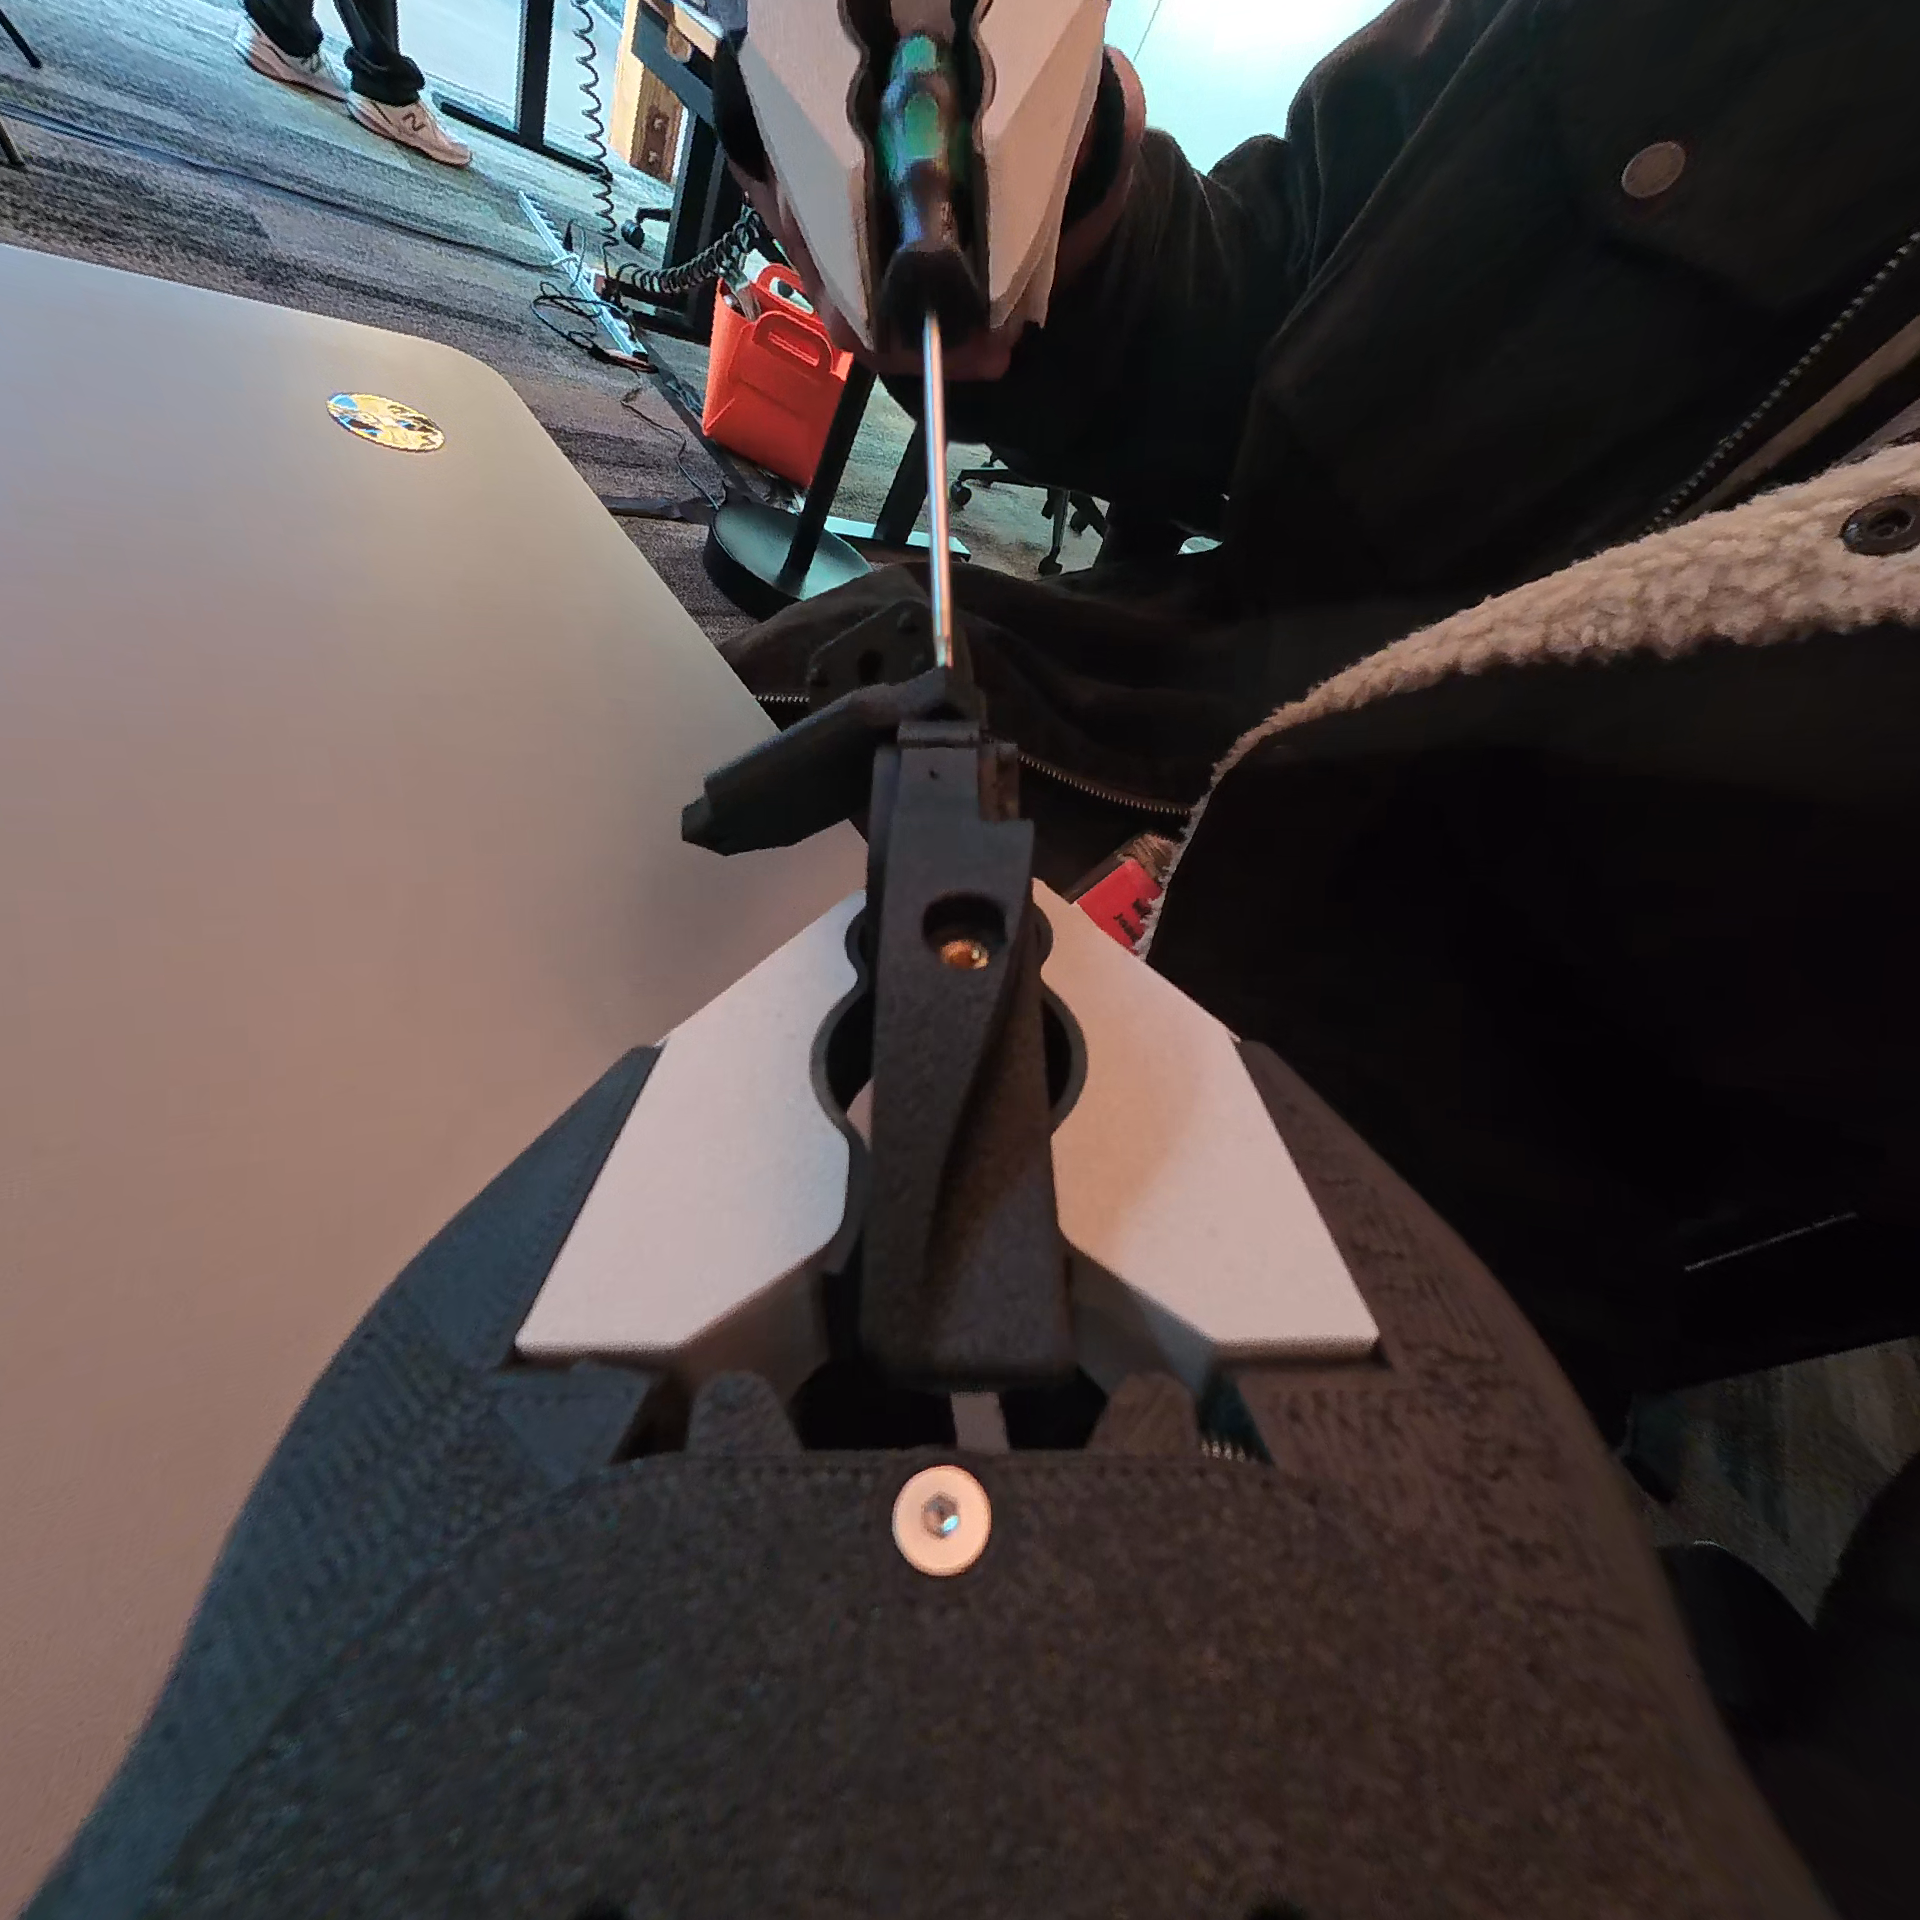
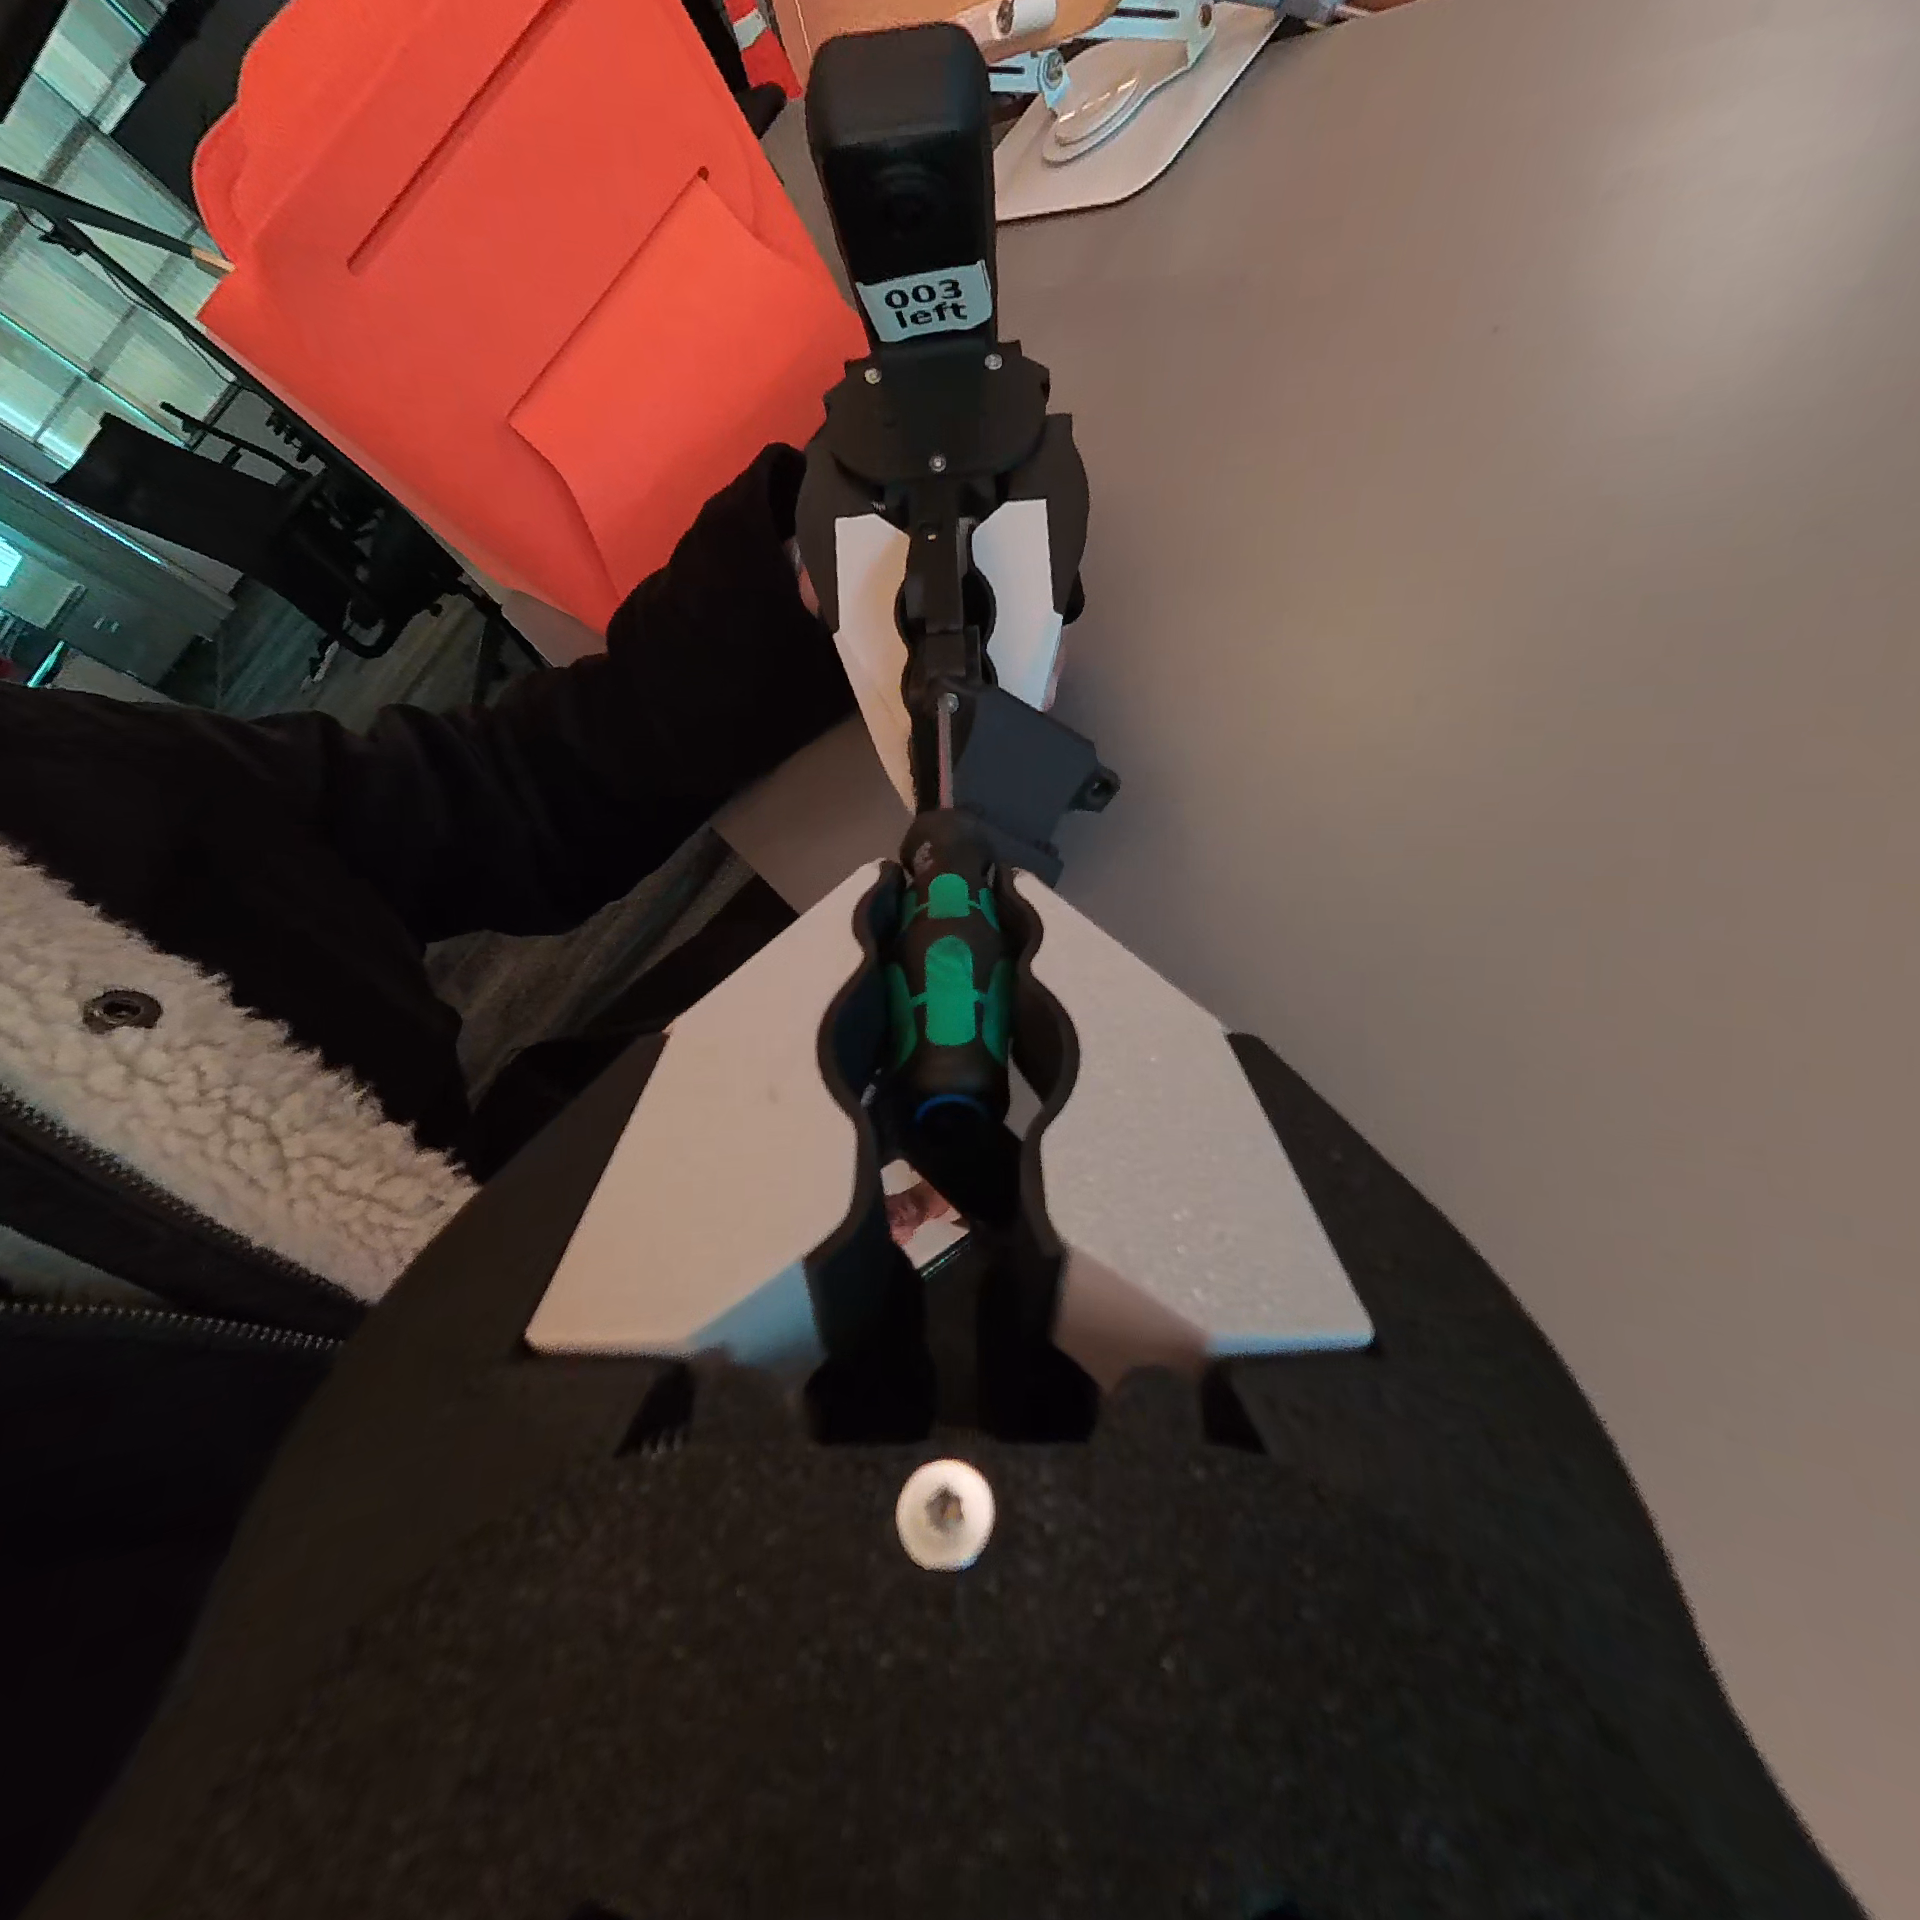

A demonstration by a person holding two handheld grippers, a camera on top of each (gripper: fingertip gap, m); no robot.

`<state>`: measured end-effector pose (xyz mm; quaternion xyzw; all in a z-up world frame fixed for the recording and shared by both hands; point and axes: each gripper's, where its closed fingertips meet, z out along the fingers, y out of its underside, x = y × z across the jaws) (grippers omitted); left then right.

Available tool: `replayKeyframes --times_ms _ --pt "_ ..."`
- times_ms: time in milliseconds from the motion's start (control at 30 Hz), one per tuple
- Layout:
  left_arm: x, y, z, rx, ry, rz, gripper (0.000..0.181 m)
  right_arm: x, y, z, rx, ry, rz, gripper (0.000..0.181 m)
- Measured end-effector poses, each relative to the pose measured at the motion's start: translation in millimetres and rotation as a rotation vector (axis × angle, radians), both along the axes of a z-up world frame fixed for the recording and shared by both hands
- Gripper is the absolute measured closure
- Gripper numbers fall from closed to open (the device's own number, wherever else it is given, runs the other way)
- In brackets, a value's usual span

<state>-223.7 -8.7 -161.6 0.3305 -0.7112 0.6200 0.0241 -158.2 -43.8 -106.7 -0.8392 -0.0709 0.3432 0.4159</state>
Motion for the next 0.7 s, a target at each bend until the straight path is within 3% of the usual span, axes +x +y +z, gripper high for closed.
replayKeyframes --times_ms 467,600,700 --pt "-0.4 -0.3 -1.9 0.010 0.008 -0.006 0.159 -1.9 0.0 -1.0 0.019 -0.069 0.015 0.165" --pt "0.1 -1.6 -7.4 0.030 0.026 -0.008 0.159 -4.0 0.4 -1.0 0.136 -0.315 0.086 0.164" --pt "-0.3 -2.6 -6.9 0.016 0.032 -0.012 0.159 -6.6 1.3 3.5 0.322 -0.636 0.219 0.165"
